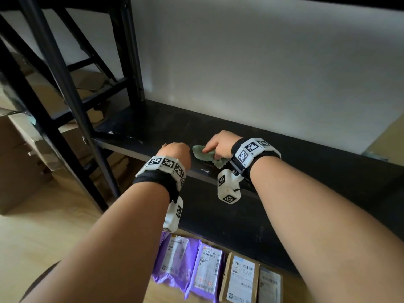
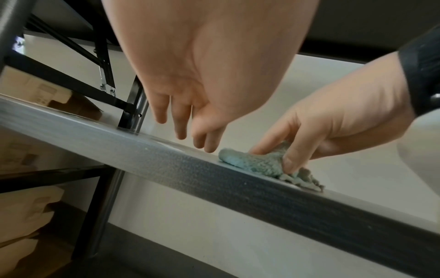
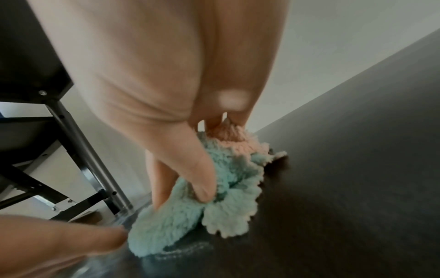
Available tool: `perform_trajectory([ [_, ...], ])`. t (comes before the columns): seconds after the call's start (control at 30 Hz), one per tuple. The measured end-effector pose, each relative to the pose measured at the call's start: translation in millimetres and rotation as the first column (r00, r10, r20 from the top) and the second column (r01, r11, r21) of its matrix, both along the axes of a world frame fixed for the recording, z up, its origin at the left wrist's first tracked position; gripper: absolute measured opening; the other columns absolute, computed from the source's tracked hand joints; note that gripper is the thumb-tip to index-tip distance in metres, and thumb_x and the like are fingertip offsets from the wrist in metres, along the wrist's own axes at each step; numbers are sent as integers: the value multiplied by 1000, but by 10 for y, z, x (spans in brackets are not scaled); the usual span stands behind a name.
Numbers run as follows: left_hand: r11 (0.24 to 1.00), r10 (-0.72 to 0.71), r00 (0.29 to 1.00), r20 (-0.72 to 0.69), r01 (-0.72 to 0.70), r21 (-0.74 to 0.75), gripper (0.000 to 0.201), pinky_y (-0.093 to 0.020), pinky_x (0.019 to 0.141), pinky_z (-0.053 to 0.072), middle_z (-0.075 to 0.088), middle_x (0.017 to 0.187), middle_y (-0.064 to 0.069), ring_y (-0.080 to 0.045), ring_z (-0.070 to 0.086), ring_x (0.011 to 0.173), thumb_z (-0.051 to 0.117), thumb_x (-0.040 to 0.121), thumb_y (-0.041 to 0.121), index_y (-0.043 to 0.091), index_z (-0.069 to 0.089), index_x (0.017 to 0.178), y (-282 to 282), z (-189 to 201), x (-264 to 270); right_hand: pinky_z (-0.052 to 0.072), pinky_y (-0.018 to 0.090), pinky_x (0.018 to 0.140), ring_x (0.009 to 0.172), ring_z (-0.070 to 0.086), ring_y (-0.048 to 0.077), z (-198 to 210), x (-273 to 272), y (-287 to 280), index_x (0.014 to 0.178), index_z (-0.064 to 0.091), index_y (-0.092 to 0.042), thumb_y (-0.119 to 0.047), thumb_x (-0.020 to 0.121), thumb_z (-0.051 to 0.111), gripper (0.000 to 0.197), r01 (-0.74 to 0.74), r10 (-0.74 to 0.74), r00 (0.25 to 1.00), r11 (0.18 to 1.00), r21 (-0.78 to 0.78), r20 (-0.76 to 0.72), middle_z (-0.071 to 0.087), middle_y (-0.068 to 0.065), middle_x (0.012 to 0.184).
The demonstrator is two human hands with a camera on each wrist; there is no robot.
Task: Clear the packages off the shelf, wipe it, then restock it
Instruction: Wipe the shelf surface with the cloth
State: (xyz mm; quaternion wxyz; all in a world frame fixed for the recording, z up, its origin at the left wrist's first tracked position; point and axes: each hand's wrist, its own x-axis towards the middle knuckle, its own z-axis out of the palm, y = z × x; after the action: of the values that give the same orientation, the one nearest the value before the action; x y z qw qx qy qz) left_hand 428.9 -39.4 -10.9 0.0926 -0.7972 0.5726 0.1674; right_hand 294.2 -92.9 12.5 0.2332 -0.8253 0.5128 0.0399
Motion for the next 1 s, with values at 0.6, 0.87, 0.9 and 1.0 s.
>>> perform_trajectory([
  [0.6, 997, -66, 996, 67, 69, -42, 52, -39, 115, 28, 36, 151, -9, -28, 34, 139, 50, 94, 11, 14, 39, 145, 479, 59, -13, 49, 29, 77, 99, 67, 24, -43, 2, 429, 117, 68, -14, -35, 91, 59, 35, 221, -226, 972, 973, -70, -63, 71, 5, 109],
  [0.87, 993, -55, 998, 42, 59, -100, 55, -37, 117, 24, 33, 153, -7, -25, 32, 141, 47, 96, 12, 18, 32, 148, 596, -21, 70, 57, 38, 85, 87, 70, 27, -44, -250, 410, 115, 70, -14, -18, 85, 64, 30, 325, -329, 943, 942, -81, -47, 72, 8, 102],
  [0.9, 993, -45, 998, 33, 48, -108, 55, -37, 116, 25, 34, 152, -7, -25, 33, 140, 48, 95, 14, 20, 32, 148, 593, -65, 108, 57, 37, 85, 90, 70, 26, -28, -265, 411, 114, 69, -13, -19, 84, 67, 31, 307, -316, 943, 947, -90, -101, 72, 8, 102],
  [1.0, 994, -21, 999, 27, 24, -105, 53, -38, 116, 28, 38, 149, -8, -26, 37, 138, 48, 95, 13, 18, 35, 146, 587, -60, 151, 58, 34, 83, 91, 71, 22, 33, -211, 414, 108, 72, -13, -21, 72, 78, 37, 206, -214, 957, 977, -61, -196, 73, 5, 101],
])
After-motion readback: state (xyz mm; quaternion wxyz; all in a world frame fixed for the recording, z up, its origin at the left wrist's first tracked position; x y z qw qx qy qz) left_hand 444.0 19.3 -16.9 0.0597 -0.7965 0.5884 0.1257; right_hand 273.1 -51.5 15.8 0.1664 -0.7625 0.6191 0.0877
